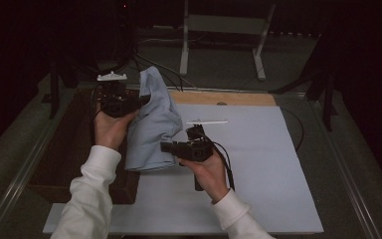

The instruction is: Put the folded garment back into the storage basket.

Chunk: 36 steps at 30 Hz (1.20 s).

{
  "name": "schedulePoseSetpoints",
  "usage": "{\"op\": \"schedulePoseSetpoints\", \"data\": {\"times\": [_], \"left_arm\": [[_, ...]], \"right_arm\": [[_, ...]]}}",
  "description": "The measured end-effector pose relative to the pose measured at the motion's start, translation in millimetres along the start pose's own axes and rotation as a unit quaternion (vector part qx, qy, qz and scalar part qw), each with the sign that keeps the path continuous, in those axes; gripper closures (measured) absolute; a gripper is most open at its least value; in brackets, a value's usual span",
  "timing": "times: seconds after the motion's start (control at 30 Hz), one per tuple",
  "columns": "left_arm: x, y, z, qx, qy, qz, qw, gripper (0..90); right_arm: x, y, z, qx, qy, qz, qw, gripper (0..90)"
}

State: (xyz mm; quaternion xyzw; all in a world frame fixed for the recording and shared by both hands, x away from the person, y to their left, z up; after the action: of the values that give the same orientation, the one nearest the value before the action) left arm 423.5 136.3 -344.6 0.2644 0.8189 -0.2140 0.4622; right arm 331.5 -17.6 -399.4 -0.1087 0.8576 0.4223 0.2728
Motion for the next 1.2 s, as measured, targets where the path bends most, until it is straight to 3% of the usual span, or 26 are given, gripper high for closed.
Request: {"op": "schedulePoseSetpoints", "data": {"times": [0.47, 1.2], "left_arm": [[-0.5, 13.0, -11.7, 0.011, -0.003, -0.001, 0.9999, 84.0], [8.4, 32.3, -31.8, -0.003, -0.010, 0.000, 0.9999, 84.0]], "right_arm": [[1.7, 19.1, 23.3, -0.002, 0.010, -0.007, 0.9999, 79.5], [3.5, 33.9, 52.1, -0.002, 0.019, -0.011, 0.9998, 79.5]]}}
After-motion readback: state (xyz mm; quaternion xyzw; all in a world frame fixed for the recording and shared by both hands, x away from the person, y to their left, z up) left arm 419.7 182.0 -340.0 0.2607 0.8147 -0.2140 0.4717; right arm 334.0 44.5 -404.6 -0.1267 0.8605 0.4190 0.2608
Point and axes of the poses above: each handheld gripper's, and its own axes: z roughly forward along the jaws, x roughly out of its underside, y roughly to its left, the point moved 6 cm from there along z, roughly forward along the jaws, and after that the axes turned 12 degrees about z, right-handed, at the moved point
